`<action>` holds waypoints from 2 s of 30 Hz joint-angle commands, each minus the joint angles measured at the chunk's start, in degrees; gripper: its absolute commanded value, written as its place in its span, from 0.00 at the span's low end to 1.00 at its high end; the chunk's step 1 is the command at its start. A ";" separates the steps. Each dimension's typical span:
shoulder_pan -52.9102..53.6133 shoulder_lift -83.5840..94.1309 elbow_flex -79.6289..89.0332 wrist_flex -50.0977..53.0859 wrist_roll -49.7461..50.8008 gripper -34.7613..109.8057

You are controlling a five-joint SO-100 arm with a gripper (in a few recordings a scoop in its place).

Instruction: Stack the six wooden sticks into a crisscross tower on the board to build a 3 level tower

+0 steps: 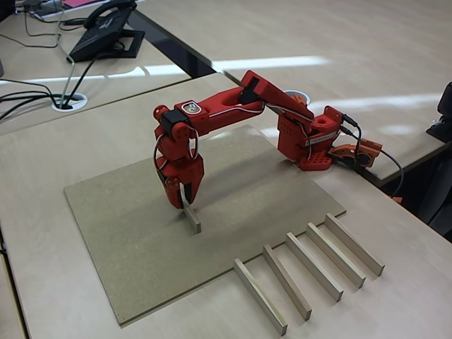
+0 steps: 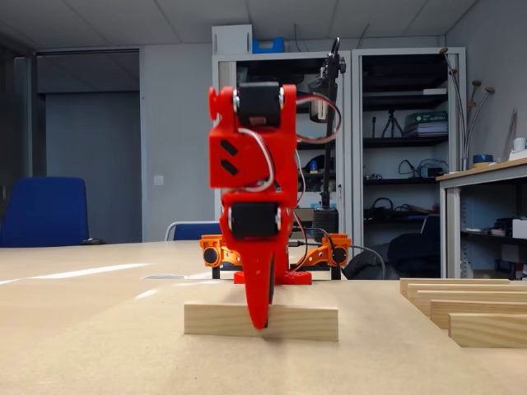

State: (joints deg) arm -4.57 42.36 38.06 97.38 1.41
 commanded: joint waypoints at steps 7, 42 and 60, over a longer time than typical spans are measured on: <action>-1.05 0.79 -1.05 2.02 1.76 0.37; -25.14 40.78 26.54 3.52 24.61 0.44; -59.06 58.89 58.18 -14.50 56.51 0.32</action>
State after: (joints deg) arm -60.38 97.38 93.52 85.17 55.20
